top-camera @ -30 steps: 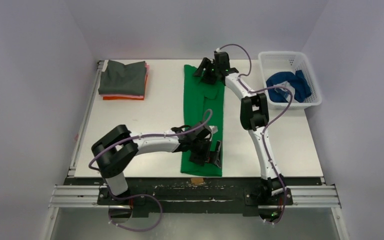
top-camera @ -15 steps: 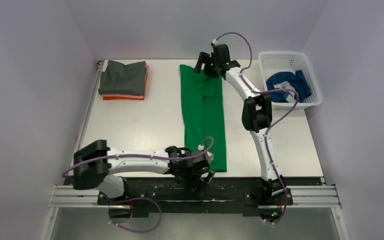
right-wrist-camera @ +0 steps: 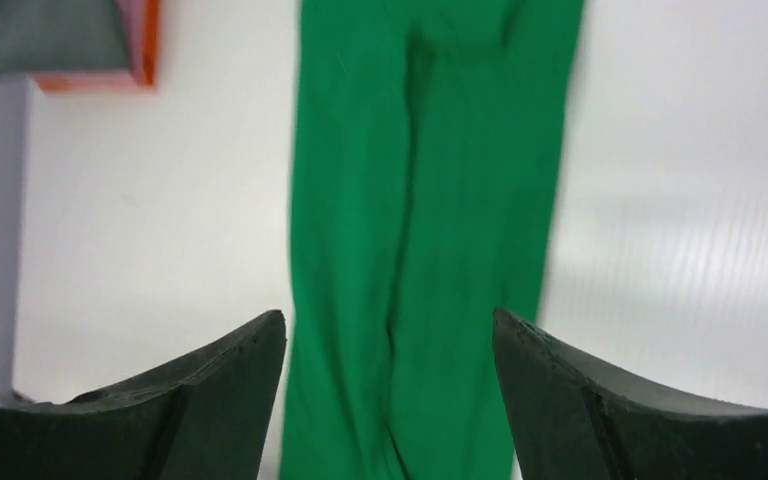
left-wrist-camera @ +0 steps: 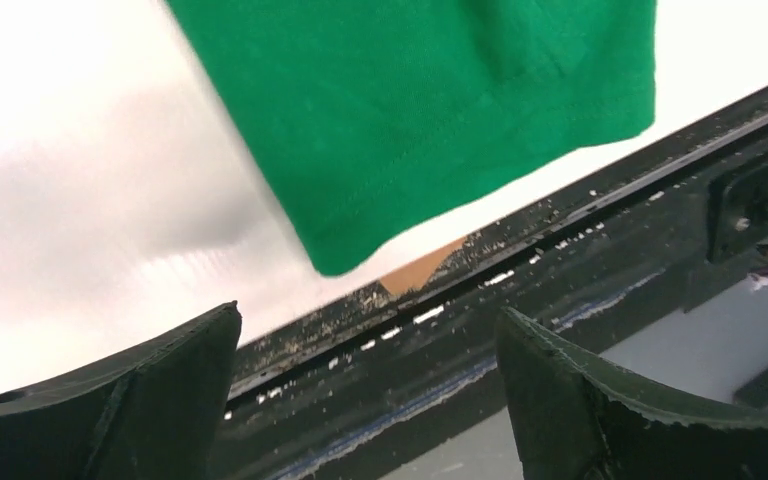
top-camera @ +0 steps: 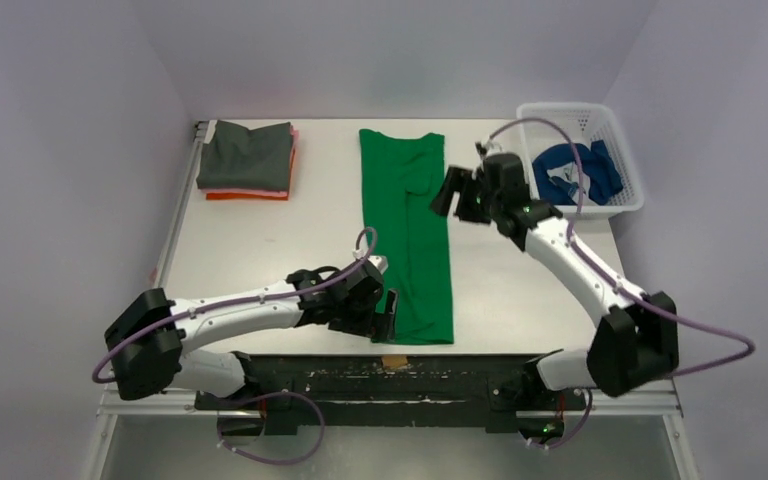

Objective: Fold and stack the t-shirts
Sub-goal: Rotate the tshirt 90 degrees, then grab the bottom of the folded rectangular tshirt with both arms

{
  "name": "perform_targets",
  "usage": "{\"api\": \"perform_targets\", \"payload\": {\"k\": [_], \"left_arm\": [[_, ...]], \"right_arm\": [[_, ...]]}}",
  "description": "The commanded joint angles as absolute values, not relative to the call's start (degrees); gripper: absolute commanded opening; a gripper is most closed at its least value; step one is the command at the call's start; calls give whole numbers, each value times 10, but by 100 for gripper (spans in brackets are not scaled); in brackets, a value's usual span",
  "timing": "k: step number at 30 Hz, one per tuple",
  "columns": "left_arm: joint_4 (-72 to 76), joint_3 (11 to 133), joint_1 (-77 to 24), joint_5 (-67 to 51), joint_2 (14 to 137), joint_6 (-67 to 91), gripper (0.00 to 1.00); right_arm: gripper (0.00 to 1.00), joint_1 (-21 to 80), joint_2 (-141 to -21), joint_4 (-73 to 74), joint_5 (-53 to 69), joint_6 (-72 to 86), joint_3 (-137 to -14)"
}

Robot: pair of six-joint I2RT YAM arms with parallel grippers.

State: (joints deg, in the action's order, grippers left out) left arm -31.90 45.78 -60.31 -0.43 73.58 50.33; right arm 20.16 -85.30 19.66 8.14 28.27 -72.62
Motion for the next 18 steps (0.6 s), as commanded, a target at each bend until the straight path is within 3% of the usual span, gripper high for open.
{"api": "perform_targets", "payload": {"k": [1,9,13,18], "left_arm": [[-257,489,-597,-25,799,487,89],[-283,526,-597,-2,901,496,65],[-314,535,-597,39,909,505,46],[-331,531,-597,67,912,508,31]], "right_arm": [[73,246,-718,154,9,368,-481],[67,358,-572,220,-23,430,-314],[63,392,-573,227,11,441,-276],[56,418,-604,239,9,447,-262]]}}
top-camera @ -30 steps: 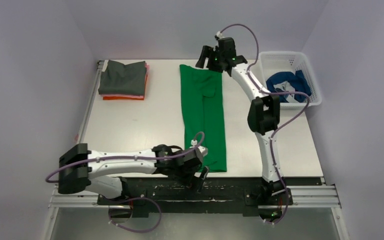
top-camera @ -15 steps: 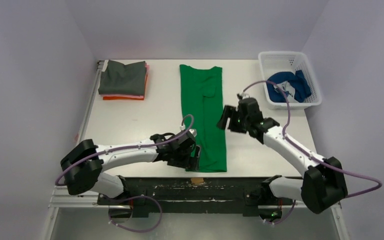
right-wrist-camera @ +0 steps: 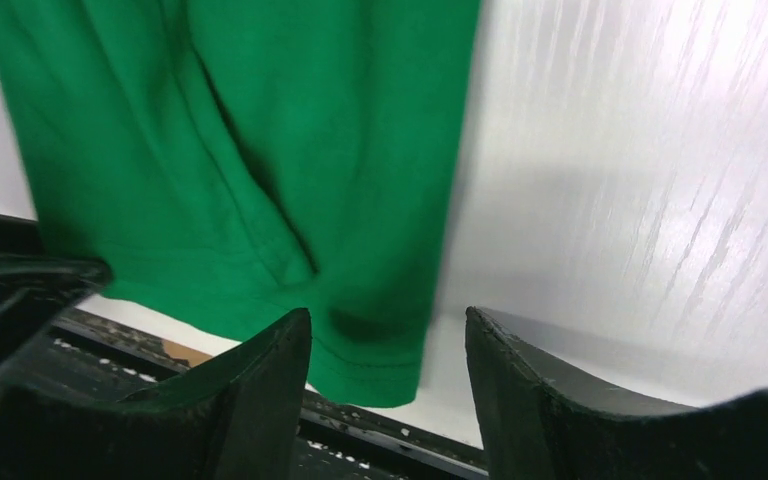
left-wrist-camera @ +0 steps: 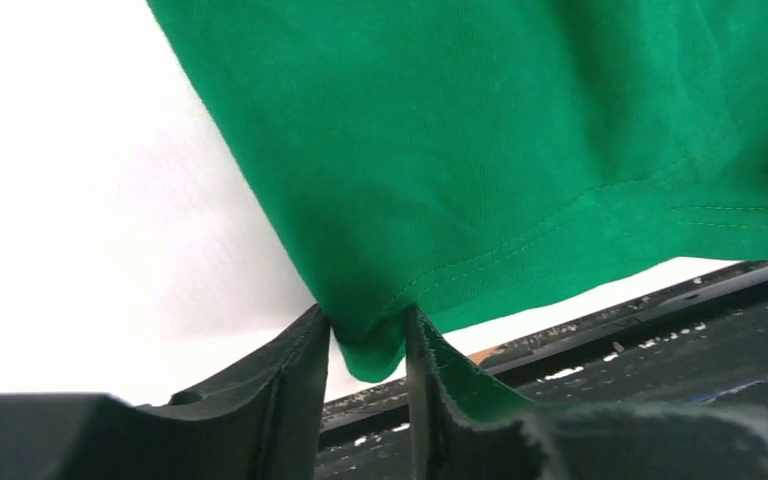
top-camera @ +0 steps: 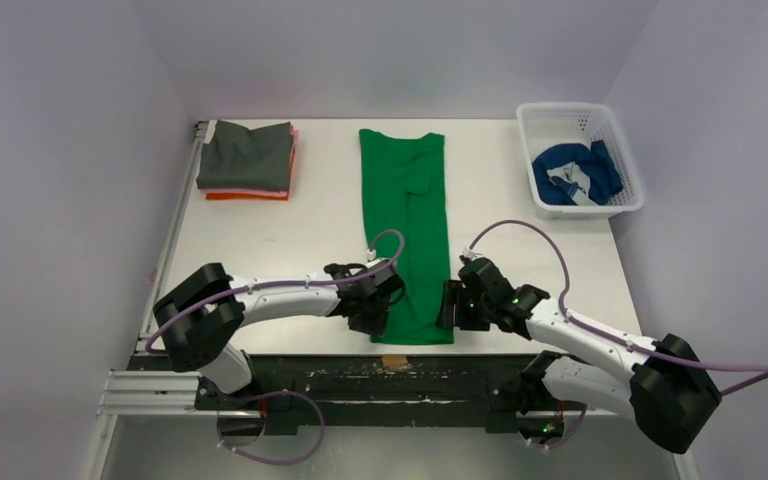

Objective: Fold and stack the t-shirts
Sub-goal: Grab the bottom of the folded rectangular tshirt with both arms

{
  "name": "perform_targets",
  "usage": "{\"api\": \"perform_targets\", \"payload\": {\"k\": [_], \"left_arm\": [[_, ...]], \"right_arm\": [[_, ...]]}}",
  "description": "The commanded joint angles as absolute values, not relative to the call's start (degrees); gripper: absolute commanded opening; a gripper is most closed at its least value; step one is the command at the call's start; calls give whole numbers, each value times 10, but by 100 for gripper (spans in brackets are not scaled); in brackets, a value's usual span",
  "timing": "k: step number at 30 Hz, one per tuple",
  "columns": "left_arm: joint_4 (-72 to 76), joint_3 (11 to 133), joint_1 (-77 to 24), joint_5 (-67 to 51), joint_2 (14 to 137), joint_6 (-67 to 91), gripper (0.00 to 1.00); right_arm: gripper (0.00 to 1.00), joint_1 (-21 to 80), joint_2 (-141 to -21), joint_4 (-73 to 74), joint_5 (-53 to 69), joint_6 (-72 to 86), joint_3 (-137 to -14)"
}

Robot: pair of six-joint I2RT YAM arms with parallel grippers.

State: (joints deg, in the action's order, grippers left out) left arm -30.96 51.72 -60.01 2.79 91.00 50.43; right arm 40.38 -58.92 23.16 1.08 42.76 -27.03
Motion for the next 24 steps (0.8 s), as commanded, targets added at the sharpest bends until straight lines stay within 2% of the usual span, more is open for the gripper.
{"api": "perform_targets", "payload": {"k": [1,5,6,10,13,14,15,16,24], "left_arm": [[-333,532,-597,67,914,508,26],[-329,522,-597,60,916,516,3],[-326,518,-597,59,914,517,0],[-327,508,-597,56,905,519,0],[-318,490,-597,43,888,522,0],[-312,483,-597,38,881,524,0],[-305,475,-597,32,875,527,0],[-300,467,-597,26,867,528,0],[-272,362,-599,-8,777,551,0]], "right_arm": [[55,421,-606,239,11,449,-259],[48,430,-599,233,31,462,-241],[46,431,-595,235,33,464,-237],[27,435,-584,247,53,469,-224],[22,438,-577,248,73,475,-213],[18,439,-575,248,76,477,-207],[4,439,-572,248,72,479,-201],[0,439,-565,250,67,484,-196],[0,439,-481,313,54,466,-207]]}}
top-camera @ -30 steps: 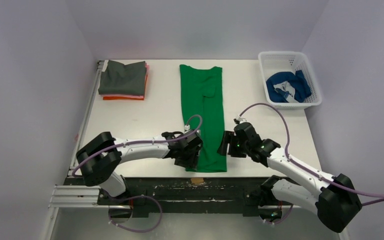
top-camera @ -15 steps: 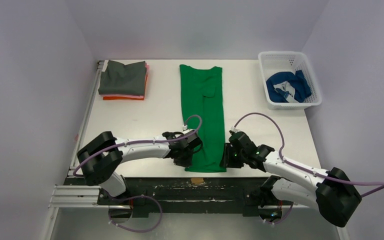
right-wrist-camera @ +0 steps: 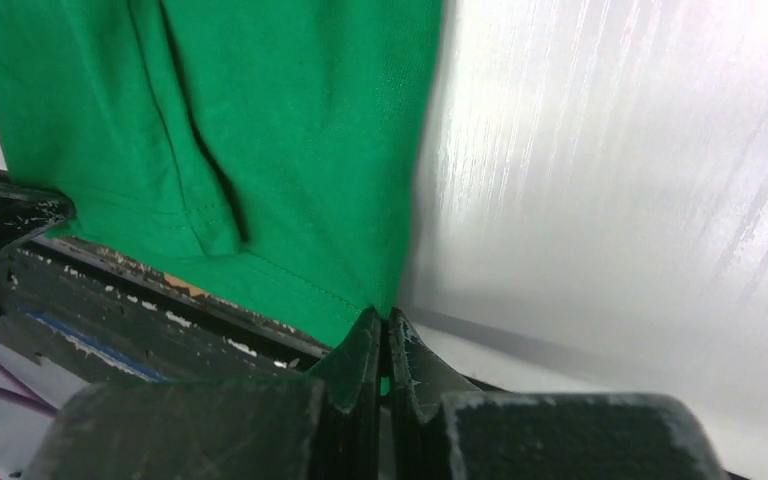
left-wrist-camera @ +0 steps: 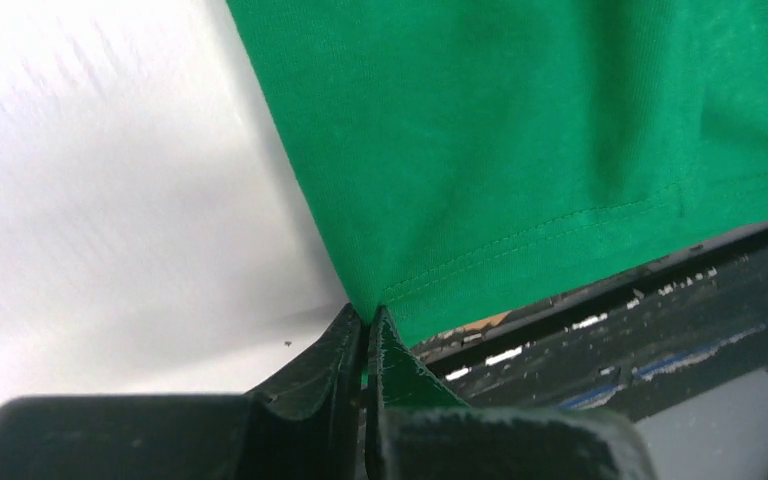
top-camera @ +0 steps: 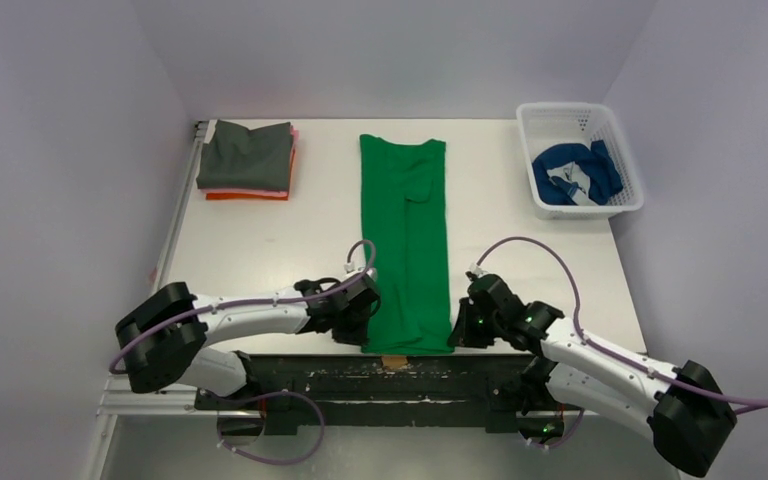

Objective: Fold and stack the t-shirts
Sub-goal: Grab the bottom of the folded rectangular tshirt with both arms, then fold the folded rectangular tshirt in 1/3 of the way

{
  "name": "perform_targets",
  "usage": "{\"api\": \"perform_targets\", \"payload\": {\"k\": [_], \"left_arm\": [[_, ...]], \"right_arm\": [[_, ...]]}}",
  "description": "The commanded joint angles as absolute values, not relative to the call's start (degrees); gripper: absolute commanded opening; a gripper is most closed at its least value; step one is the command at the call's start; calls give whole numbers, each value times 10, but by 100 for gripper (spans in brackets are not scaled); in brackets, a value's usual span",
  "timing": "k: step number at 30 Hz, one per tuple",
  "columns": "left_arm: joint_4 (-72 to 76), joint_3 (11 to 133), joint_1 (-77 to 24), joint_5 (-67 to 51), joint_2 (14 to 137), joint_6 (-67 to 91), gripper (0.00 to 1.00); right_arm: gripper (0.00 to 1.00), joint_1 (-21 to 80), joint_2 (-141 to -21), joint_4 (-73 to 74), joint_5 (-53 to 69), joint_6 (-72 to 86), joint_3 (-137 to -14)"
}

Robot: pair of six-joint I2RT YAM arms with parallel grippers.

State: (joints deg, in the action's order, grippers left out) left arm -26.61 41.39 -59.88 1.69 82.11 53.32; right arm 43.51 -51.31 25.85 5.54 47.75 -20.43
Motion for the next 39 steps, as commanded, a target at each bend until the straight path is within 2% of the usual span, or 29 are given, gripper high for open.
{"api": "perform_targets", "payload": {"k": [1,5,10,15,20,25,35,39], "left_arm": [[-253,350,-602,-19,763,555,0],[-243,357,-618,-38,733,546,0],[-262,393,-616,-22,706,526,0],[-278,465,-570,-28,744,495,0],[-282,535,-507,-25,783,456,0],[-313,630,-438,-33,855,416,0],[-338,774,-332,-53,986,363,0],[-352,838,-310,-54,1044,354,0]], "right_arm": [[0,439,-476,305,72,461,-206],[0,439,-470,234,162,467,-192],[0,439,-465,276,121,447,-234],[0,438,-481,268,77,451,-278],[0,417,-549,263,2,416,-351],[0,327,-639,187,38,376,-417],[0,248,-822,134,18,342,-556],[0,216,-881,107,44,327,-602]]}}
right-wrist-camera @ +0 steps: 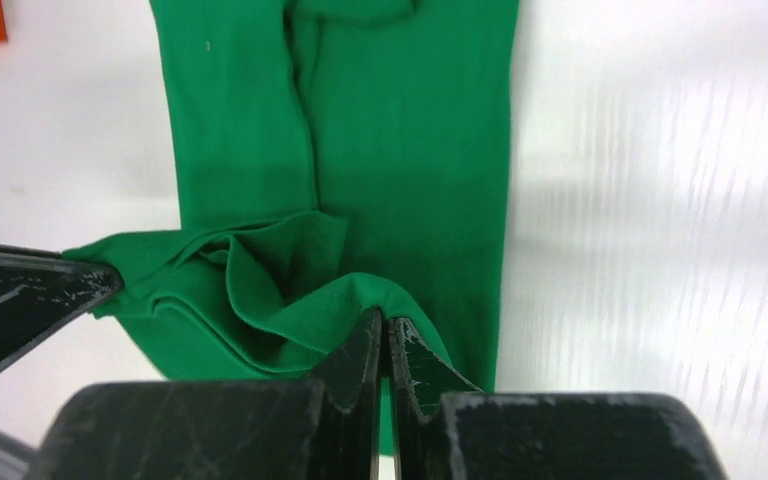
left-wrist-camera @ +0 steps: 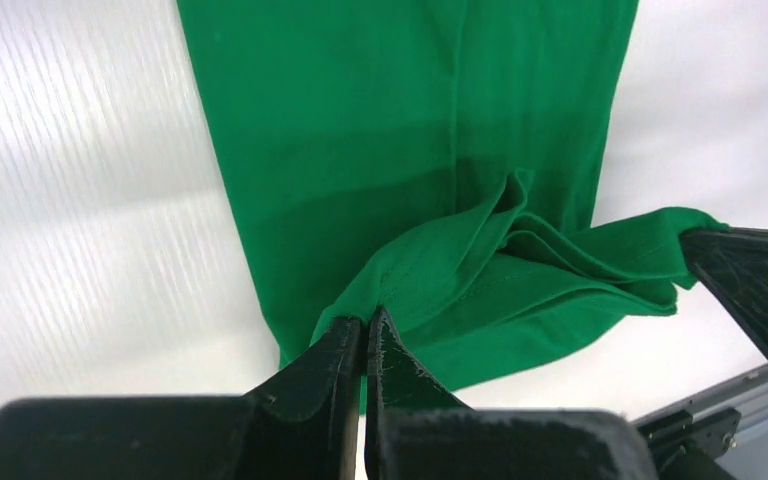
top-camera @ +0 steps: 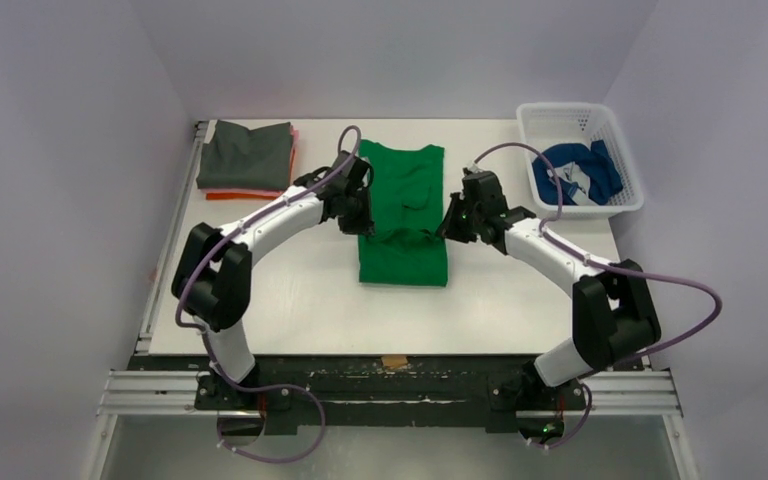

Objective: Fold and stack the t-shirts
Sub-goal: Fold the folded rectangular tshirt in 1/3 of the way

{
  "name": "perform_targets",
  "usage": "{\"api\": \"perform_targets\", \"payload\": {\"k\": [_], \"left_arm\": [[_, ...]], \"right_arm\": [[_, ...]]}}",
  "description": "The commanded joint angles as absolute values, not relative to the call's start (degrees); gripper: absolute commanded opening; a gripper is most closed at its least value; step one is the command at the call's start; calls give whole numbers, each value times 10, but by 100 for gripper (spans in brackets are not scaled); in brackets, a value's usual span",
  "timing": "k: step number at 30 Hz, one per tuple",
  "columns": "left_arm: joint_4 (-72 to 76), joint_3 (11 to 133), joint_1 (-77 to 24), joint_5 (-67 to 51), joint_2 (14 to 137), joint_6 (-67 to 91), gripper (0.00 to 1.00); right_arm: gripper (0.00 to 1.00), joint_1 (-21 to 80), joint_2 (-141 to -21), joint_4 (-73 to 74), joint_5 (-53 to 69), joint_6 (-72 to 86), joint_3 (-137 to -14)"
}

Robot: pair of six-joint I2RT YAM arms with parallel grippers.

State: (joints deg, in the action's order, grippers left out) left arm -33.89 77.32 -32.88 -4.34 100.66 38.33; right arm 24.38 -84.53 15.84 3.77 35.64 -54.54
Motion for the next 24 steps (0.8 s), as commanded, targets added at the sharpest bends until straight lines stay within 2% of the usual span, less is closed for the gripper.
{"api": "perform_targets", "payload": {"k": [1,15,17,18,19,20,21,23,24], "left_arm": [[-354,849,-303,-52,1054,354,0],[-363,957,-258,-66,1182,333,0],[-368,969,-251,-58,1189,333,1],[-370,975,-248,-58,1191,332,3],[-375,982,-245,-60,1191,332,11],[-379,986,-243,-60,1189,332,24],[-381,986,-242,-58,1183,332,42],[-384,976,-242,-59,1164,332,71],[-383,962,-242,-61,1148,332,92]], "right_arm": [[0,211,-898,105,52,324,-614],[0,169,-1082,81,93,325,-735],[8,162,-1107,88,108,324,-758],[16,160,-1112,90,112,323,-766],[28,159,-1116,91,116,324,-771],[40,157,-1113,93,116,323,-773],[49,157,-1106,93,115,323,-770],[60,157,-1085,94,106,323,-757],[62,157,-1071,94,101,323,-746]]}}
